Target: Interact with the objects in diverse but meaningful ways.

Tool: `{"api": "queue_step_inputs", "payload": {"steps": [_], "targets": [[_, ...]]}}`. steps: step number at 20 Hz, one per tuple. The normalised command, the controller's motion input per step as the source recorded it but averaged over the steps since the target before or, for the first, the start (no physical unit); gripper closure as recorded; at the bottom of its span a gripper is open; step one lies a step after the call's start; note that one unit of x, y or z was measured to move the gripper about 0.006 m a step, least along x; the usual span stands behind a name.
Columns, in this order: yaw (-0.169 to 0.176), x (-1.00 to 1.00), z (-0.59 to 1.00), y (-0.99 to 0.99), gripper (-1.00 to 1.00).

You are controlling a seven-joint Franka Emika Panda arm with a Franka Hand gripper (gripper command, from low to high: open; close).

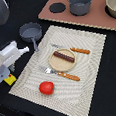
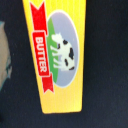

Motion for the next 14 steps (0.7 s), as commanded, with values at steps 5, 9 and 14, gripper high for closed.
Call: {"api": "queue_step_inputs", "payload": {"steps": [5, 9, 14], "targets": [[0.010, -0.37, -0.31, 0.10, 1.00], [0.011, -0.34, -0.30, 0.08, 1.00], [0.015, -0.19, -0.20, 0.10, 1.00]]}}
